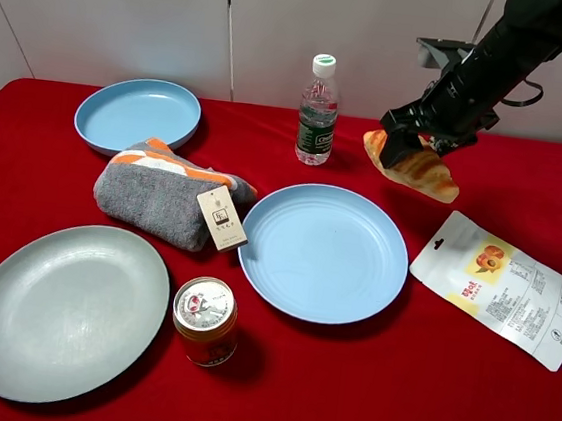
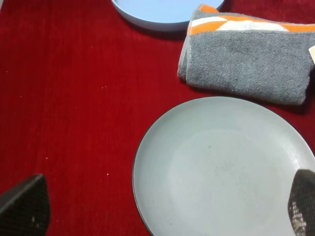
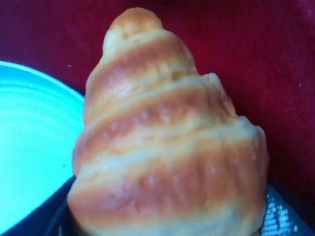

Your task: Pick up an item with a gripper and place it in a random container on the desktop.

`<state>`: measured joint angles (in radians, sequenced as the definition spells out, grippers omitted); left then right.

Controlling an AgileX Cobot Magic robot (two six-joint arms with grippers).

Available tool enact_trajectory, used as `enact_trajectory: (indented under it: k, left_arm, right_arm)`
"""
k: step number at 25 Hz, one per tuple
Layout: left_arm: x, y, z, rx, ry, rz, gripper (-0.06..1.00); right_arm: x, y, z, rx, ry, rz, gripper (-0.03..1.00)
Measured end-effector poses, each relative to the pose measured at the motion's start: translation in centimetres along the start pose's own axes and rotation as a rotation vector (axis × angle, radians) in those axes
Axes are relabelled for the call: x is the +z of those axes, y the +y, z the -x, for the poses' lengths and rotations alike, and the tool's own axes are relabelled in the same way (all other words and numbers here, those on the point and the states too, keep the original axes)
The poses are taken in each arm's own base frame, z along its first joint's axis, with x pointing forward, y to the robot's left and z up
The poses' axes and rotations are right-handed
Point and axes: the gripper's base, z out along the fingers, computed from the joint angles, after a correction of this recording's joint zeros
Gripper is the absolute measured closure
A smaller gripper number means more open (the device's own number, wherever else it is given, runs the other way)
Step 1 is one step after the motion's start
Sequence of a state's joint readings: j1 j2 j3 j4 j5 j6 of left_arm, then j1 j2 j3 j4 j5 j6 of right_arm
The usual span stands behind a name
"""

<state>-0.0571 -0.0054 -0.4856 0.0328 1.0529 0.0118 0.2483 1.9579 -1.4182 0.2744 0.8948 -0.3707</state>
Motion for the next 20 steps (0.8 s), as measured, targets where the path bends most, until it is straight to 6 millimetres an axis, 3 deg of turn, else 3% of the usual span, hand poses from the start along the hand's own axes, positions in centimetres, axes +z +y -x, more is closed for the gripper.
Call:
enact_trajectory:
  k: [6,15,20]
  left_arm:
    - [0.0,0.0,0.0,0.000,0.000,0.000,-0.02]
    - [0.0,0.0,0.0,0.000,0.000,0.000,-0.02]
    - [0.0,0.0,0.0,0.000,0.000,0.000,-0.02]
  right_arm:
    - [-1.3,2.0,0.2,-0.014,-0.012,0.009,0.49]
    - [-0.4,7.3,0.3,-0.086,0.023,0.005,0.49]
    - [0.7,9.1,-0.7,-0.092,0.057,0.006,0.49]
